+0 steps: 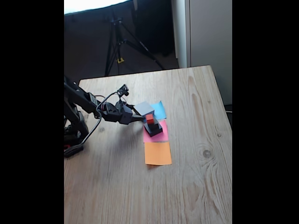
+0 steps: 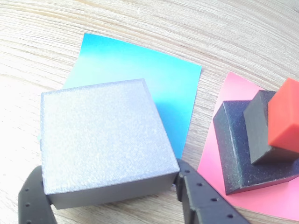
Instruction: Tower of hanoi
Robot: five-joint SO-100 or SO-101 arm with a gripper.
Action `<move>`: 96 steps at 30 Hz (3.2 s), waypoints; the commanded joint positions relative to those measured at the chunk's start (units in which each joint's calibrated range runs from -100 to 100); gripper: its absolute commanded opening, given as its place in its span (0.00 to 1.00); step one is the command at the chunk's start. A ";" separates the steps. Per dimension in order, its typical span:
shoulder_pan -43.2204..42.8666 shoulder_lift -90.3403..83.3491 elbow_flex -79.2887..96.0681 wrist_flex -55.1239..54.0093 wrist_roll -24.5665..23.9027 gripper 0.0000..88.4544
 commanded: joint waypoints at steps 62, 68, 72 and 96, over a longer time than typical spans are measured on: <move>-1.66 -9.01 -2.93 4.21 0.87 0.21; -3.08 -13.25 -3.48 8.42 0.87 0.08; -3.66 -18.01 -3.66 15.14 0.87 0.00; 2.94 -29.97 -58.84 92.44 -7.83 0.00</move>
